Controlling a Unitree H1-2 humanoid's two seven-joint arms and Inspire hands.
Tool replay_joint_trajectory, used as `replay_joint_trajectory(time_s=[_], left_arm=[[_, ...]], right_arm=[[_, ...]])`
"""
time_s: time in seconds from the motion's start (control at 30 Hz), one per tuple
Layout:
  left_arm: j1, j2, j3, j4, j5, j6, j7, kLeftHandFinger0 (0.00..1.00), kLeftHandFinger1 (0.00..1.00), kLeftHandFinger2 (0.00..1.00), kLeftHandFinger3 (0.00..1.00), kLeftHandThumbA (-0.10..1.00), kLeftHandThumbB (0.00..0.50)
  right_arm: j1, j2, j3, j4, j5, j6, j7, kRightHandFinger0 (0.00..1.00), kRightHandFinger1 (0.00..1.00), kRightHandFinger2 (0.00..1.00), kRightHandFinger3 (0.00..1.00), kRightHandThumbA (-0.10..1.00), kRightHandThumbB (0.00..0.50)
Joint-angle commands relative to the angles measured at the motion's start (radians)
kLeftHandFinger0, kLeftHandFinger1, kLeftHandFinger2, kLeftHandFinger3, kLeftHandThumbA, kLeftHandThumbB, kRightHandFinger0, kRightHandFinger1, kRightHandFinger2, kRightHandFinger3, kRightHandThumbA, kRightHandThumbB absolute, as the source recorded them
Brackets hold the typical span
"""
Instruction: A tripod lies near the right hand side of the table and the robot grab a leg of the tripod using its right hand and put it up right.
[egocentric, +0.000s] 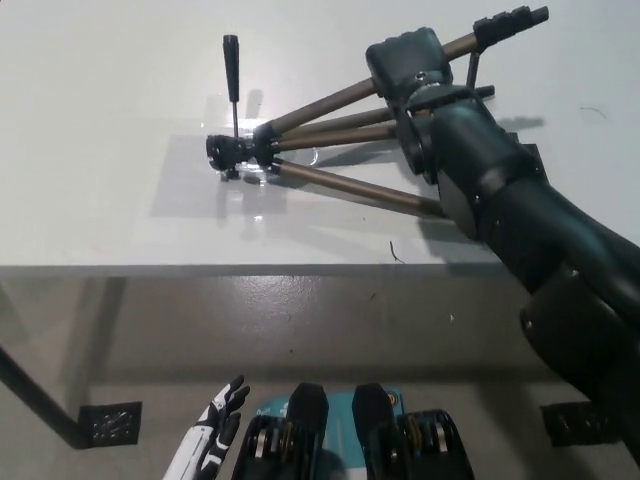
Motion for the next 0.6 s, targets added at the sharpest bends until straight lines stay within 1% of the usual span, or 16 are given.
replay_joint_trajectory(time_s=[0.0, 0.03, 0.07, 0.1, 0.13, 0.17, 0.2, 0.23, 0.27, 0.3, 0.33, 0.37, 0.4, 0.5, 0.53, 0.57], left_arm=[[-0.002, 0.011, 0.0, -0.04, -0.013, -0.047, -0.018, 1.0, 1.0, 1.0, 1.0, 1.0, 0.415], [-0.002, 0.012, 0.0, -0.04, -0.012, -0.048, -0.017, 1.0, 1.0, 1.0, 1.0, 1.0, 0.412], [-0.002, 0.011, -0.001, -0.04, -0.011, -0.051, -0.017, 1.0, 1.0, 1.0, 1.0, 1.0, 0.411], [-0.003, 0.01, -0.001, -0.039, -0.013, -0.053, -0.017, 1.0, 1.0, 1.0, 1.0, 1.0, 0.411], [-0.002, 0.008, 0.0, -0.04, -0.014, -0.049, -0.016, 1.0, 1.0, 1.0, 1.0, 1.0, 0.413], [-0.002, 0.008, -0.001, -0.041, -0.015, -0.047, -0.017, 1.0, 1.0, 1.0, 1.0, 1.0, 0.414], [0.001, 0.006, 0.0, -0.049, -0.013, -0.034, -0.016, 1.0, 1.0, 1.0, 1.0, 1.0, 0.422], [0.004, 0.008, 0.0, -0.055, -0.009, -0.024, -0.016, 1.0, 1.0, 1.0, 1.0, 1.0, 0.425], [0.006, 0.011, 0.0, -0.058, -0.004, -0.023, -0.016, 1.0, 1.0, 1.0, 1.0, 1.0, 0.42], [0.006, 0.012, 0.0, -0.058, -0.002, -0.023, -0.016, 1.0, 1.0, 1.0, 1.0, 1.0, 0.418], [0.005, 0.014, -0.001, -0.055, 0.0, -0.026, -0.017, 1.0, 1.0, 1.0, 1.0, 1.0, 0.421], [0.003, 0.016, -0.002, -0.049, 0.002, -0.031, -0.018, 1.0, 1.0, 1.0, 1.0, 1.0, 0.426], [0.002, 0.015, -0.002, -0.047, 0.002, -0.033, -0.017, 1.0, 1.0, 1.0, 1.0, 1.0, 0.428], [-0.003, 0.016, -0.003, -0.041, 0.003, -0.044, -0.017, 1.0, 1.0, 1.0, 1.0, 1.0, 0.424], [0.002, 0.014, -0.006, -0.034, 0.011, -0.052, -0.013, 1.0, 1.0, 1.0, 1.0, 1.0, 0.424], [0.002, 0.013, -0.006, -0.035, 0.007, -0.051, -0.014, 1.0, 1.0, 1.0, 1.0, 1.0, 0.417]], right_arm=[[-0.077, -0.057, -0.057, -0.021, -0.001, -0.173, -0.432, 0.0, 0.0, 0.03, 0.31, -0.1, 0.303], [-0.079, -0.055, -0.095, -0.025, 0.033, -0.19, -0.439, 0.0, 0.01, 0.16, 0.19, -0.1, 0.253], [-0.085, -0.052, -0.141, -0.032, 0.073, -0.21, -0.459, 0.0, 0.04, 0.4, 0.17, -0.1, 0.236], [-0.089, -0.051, -0.163, -0.035, 0.088, -0.218, -0.467, 0.0, 0.06, 0.5, 0.17, -0.1, 0.234], [-0.106, -0.049, -0.204, -0.044, 0.117, -0.222, -0.467, 0.0, 0.04, 0.54, 0.19, -0.1, 0.234], [-0.111, -0.048, -0.231, -0.05, 0.135, -0.234, -0.46, 0.0, 0.04, 0.57, 0.18, -0.1, 0.23], [-0.122, -0.048, -0.271, -0.06, 0.162, -0.244, -0.451, 0.0, 0.03, 0.57, 0.24, -0.1, 0.242], [-0.129, -0.046, -0.303, -0.068, 0.177, -0.253, -0.463, 0.0, 0.06, 0.66, 0.22, -0.1, 0.2], [-0.139, -0.042, -0.335, -0.073, 0.195, -0.252, -0.471, 0.0, 0.11, 0.69, 0.26, -0.1, 0.151], [-0.152, -0.039, -0.371, -0.077, 0.214, -0.26, -0.476, 0.0, 0.24, 0.71, 0.47, -0.1, 0.111], [-0.163, -0.037, -0.397, -0.078, 0.226, -0.266, -0.479, 0.0, 0.29, 0.72, 0.73, -0.1, 0.105], [-0.178, -0.033, -0.438, -0.081, 0.249, -0.276, -0.478, 0.0, 0.31, 0.72, 0.87, -0.1, 0.086], [-0.185, -0.031, -0.468, -0.082, 0.263, -0.288, -0.473, 0.0, 0.33, 0.72, 0.95, -0.1, 0.081], [-0.229, -0.017, -0.594, -0.095, 0.336, -0.31, -0.454, 0.0, 0.27, 0.65, 0.85, -0.1, 0.085], [-0.241, -0.013, -0.639, -0.104, 0.362, -0.327, -0.442, 0.0, 0.23, 0.63, 0.81, -0.1, 0.085], [-0.25, -0.01, -0.666, -0.106, 0.37, -0.336, -0.437, 0.0, 0.21, 0.62, 0.79, -0.1, 0.087]])
